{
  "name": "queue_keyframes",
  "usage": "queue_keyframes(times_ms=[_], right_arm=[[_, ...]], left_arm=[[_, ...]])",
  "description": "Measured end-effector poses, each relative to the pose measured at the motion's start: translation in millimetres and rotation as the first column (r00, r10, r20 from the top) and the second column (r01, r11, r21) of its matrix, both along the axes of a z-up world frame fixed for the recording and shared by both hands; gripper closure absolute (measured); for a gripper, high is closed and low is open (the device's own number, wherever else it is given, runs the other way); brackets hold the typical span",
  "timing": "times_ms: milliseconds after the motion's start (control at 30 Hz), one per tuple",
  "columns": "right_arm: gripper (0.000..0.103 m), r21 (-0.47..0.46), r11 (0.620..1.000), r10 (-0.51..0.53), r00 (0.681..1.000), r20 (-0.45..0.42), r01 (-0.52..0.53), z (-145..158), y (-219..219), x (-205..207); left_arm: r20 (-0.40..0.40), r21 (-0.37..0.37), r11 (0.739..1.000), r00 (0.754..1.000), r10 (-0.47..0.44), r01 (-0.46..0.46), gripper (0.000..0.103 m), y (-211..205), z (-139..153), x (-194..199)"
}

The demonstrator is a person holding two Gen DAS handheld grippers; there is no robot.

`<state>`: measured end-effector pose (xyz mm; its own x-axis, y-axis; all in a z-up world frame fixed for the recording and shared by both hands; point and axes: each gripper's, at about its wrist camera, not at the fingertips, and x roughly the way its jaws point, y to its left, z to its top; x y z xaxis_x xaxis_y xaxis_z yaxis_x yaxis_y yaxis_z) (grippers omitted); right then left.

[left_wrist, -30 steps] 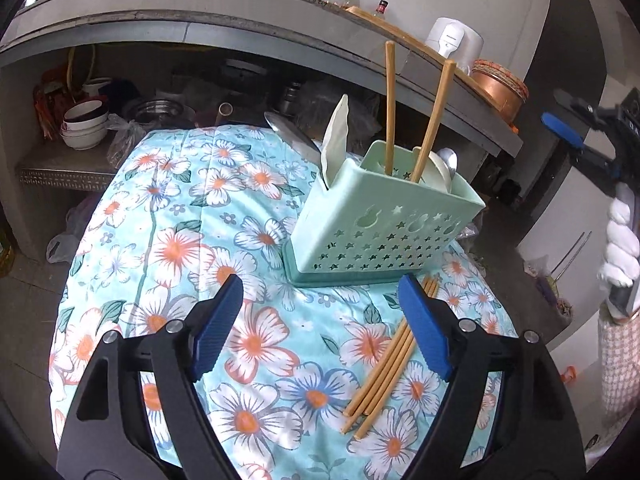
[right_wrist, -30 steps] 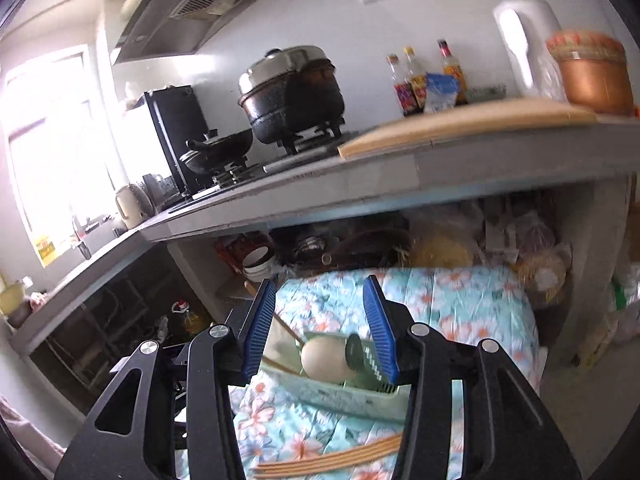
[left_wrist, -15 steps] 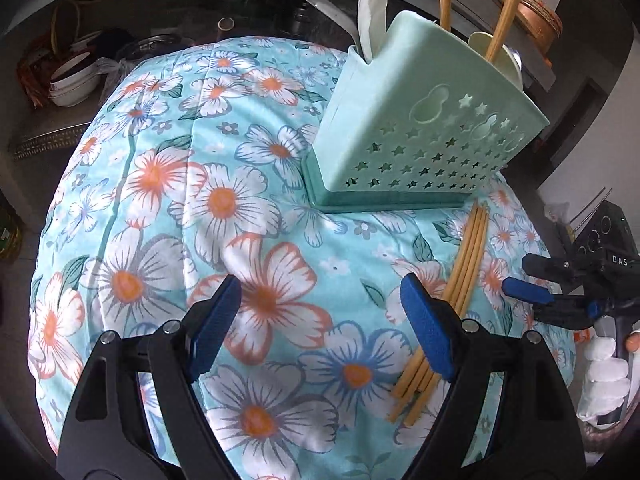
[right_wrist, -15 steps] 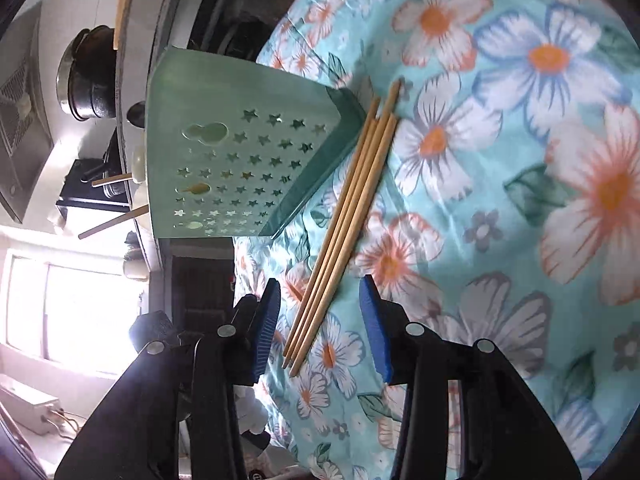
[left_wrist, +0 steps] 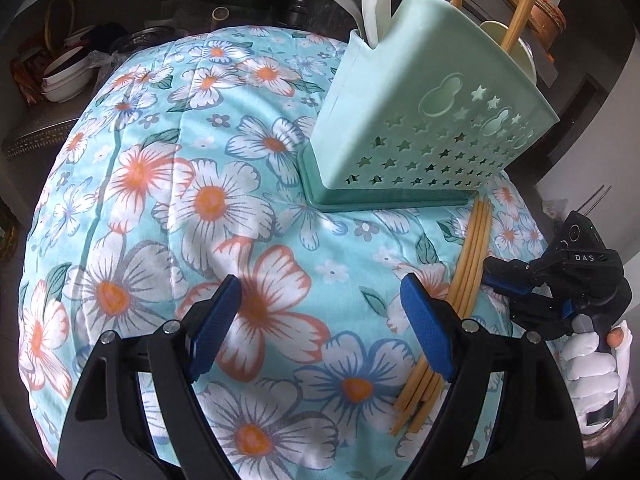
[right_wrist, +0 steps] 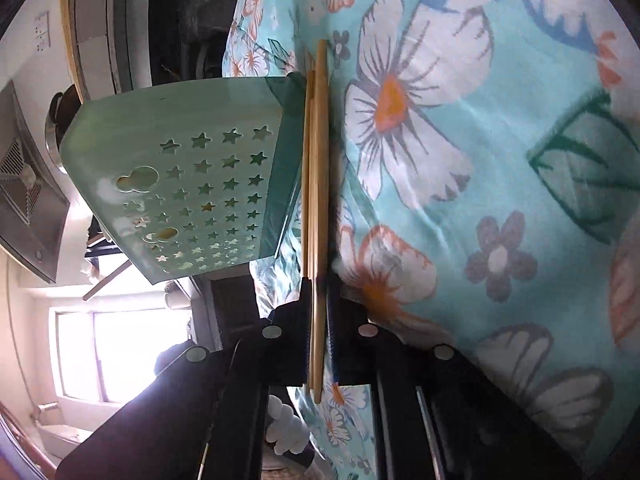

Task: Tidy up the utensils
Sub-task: 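Return both grippers to the chopstick bundle and close the right gripper on chopsticks, then pull one chopstick from the bundle with the right gripper while the left gripper grasps another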

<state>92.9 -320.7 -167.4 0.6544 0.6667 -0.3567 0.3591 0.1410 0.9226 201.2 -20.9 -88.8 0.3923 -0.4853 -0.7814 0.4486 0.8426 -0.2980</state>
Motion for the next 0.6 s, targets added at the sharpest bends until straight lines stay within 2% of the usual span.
queue_keyframes(times_ms=[100,600], right_arm=[[0.094,0.008,1.000,-0.015,1.000,-0.012,0.015,-6,-2,3],[0.097,-0.057,0.998,-0.016,0.999,-0.036,0.014,4,4,11]], left_arm=[[-0.004,-0.001,1.000,1.000,-0.001,0.001,0.025,0,0,2],[0.003,-0.006,1.000,1.000,-0.029,0.029,0.025,-4,2,12]])
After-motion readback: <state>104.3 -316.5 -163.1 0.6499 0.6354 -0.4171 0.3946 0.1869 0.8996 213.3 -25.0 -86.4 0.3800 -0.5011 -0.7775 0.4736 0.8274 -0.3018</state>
